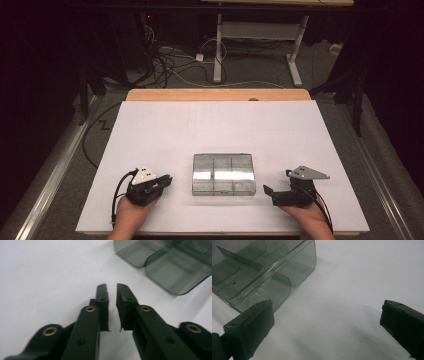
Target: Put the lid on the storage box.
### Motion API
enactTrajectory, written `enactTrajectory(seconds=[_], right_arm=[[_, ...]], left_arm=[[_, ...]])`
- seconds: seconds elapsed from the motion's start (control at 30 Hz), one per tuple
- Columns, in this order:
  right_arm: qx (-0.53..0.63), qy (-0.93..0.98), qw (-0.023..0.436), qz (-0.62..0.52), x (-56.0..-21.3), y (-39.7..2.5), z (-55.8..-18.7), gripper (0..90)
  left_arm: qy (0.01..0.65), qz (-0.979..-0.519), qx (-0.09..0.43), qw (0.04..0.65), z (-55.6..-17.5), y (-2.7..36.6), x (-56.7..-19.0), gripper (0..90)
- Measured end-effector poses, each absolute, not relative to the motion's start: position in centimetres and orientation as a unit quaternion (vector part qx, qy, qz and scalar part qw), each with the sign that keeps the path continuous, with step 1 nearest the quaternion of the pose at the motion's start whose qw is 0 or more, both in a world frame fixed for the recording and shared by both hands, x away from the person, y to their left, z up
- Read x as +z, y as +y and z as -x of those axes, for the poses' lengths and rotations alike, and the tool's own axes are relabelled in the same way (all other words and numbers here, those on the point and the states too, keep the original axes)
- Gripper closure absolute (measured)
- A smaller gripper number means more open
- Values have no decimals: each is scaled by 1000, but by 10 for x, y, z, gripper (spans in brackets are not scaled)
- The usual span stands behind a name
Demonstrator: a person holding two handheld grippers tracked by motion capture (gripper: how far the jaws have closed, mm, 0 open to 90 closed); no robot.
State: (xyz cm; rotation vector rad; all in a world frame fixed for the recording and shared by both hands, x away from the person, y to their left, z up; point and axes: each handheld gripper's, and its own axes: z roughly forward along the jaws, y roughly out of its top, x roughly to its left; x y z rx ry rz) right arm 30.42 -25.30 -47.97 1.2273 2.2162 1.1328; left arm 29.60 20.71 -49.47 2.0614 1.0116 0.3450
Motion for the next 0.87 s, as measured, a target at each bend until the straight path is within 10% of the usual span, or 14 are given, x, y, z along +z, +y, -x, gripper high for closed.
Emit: enactTrajectory(seconds=[0.37, 0.57, 0.87], right_arm=[[397, 789, 180, -432, -482, -251, -305, 5], [396, 790, 186, -430, -482, -250, -304, 5], [393, 791, 192, -427, -482, -249, -303, 5]], left_arm=[[423, -810, 122, 388, -302, 209, -497, 151], [428, -802, 114, 401, -304, 211, -496, 0], [425, -801, 123, 402, -302, 210, -496, 0]])
